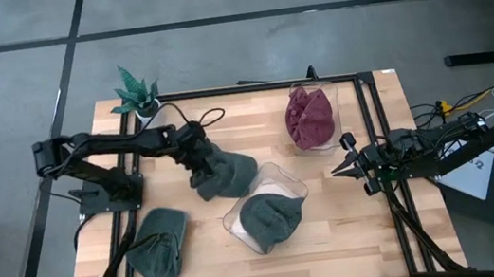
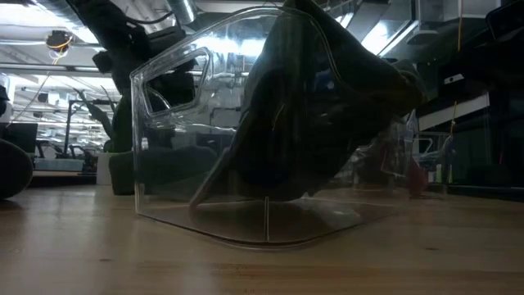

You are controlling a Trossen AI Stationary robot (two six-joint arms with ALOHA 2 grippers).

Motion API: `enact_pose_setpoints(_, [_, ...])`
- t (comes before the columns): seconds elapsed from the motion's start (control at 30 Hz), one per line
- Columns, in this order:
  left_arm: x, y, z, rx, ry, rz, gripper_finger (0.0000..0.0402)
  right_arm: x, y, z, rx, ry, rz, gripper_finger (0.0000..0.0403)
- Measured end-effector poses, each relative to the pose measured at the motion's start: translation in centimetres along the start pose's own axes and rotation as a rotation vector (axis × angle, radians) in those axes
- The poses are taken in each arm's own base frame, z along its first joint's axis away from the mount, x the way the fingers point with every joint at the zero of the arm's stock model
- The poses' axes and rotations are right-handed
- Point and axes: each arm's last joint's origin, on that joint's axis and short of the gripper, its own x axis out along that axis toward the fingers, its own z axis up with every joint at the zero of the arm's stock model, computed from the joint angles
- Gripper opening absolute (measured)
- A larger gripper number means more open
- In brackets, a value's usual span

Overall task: Pick & Place hat
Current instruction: Put the black cap into the bottom transparent bin

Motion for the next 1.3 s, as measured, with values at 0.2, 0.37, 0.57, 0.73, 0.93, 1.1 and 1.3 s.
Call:
enact_pose_setpoints(0.2, [-1.3,-0.5,-0.3,0.23,-0.002,0.021,0.0055,0.0,0.0,0.0,0.0,0.0,0.0,0.0036])
enact_pose_setpoints(0.37, [-2.9,-0.9,-0.8,0.33,0.0,0.104,0.0118,0.0,0.0,0.0,0.001,0.0,0.0,0.0036])
enact_pose_setpoints(0.57, [-3.4,0.0,-2.1,0.454,0.086,0.266,0.0193,0.0,0.0,0.0,-0.001,0.0,0.0,0.0036])
enact_pose_setpoints(0.73, [-2.2,0.7,-2.5,0.485,0.044,0.316,0.0224,0.0,0.0,0.0,0.001,0.0,0.0,0.0036])
enact_pose_setpoints(0.93, [-0.5,1.3,-3.3,0.5,0.085,0.272,0.0218,0.0,0.0,0.0,-0.002,0.0,0.0,0.0036])
enact_pose_setpoints(1.1, [0.4,1.6,-3.3,0.499,0.082,0.235,0.021,0.0,0.0,0.0,-0.002,0.0,0.0,0.0036])
enact_pose_setpoints(1.3, [1.4,2.0,-3.3,0.496,0.103,0.226,0.0208,0.0,0.0,0.0,-0.003,0.0,0.0,0.0036])
